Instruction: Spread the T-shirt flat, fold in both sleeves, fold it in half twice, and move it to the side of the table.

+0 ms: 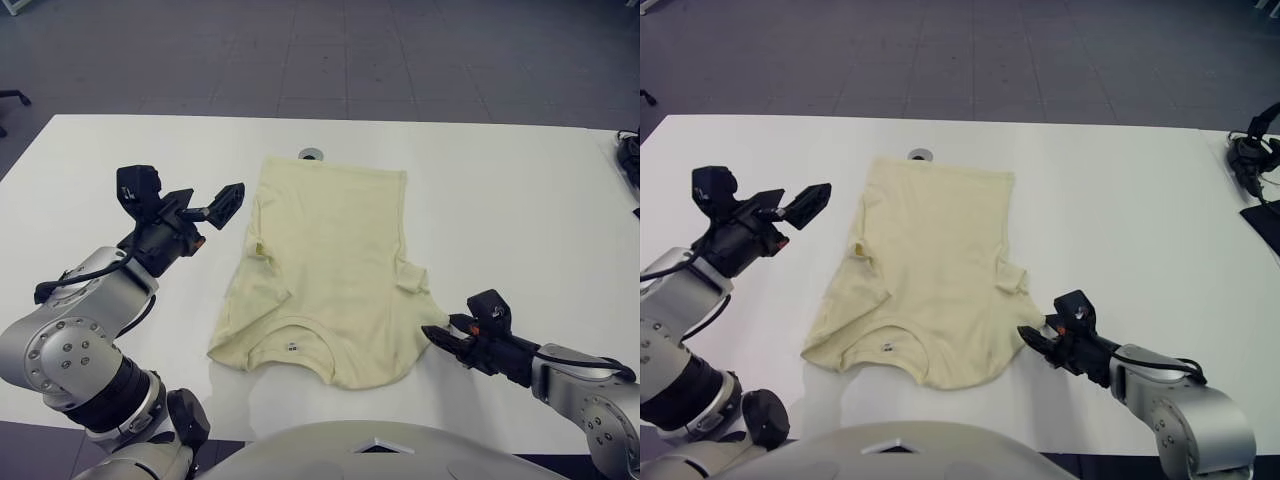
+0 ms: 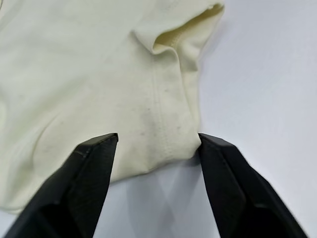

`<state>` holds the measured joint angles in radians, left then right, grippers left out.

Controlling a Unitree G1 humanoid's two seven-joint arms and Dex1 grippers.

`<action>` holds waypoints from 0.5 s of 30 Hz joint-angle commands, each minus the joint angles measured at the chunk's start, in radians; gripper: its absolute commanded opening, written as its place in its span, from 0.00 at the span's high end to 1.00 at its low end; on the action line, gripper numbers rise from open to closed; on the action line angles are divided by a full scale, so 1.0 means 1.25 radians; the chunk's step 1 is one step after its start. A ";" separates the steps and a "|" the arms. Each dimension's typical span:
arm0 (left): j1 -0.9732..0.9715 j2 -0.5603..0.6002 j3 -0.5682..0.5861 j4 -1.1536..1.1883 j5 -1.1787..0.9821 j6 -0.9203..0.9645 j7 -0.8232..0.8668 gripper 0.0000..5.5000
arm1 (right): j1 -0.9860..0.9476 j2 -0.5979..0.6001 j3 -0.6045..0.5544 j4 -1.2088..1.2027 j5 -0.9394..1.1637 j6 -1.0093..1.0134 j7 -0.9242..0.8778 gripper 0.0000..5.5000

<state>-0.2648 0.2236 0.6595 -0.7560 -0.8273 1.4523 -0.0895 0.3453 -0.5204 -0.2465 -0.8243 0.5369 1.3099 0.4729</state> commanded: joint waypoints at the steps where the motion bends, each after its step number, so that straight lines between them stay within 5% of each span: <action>1: 0.005 0.005 -0.004 -0.003 -0.003 0.005 0.012 0.02 | -0.001 -0.013 0.016 0.023 0.006 0.006 -0.005 0.60; 15: 0.026 0.003 -0.001 -0.018 -0.004 0.004 0.029 0.02 | -0.048 -0.060 -0.001 0.080 -0.001 -0.012 -0.011 1.00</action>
<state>-0.2371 0.2221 0.6593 -0.7625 -0.8273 1.4521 -0.0633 0.2984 -0.5665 -0.2355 -0.7540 0.5411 1.2861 0.4653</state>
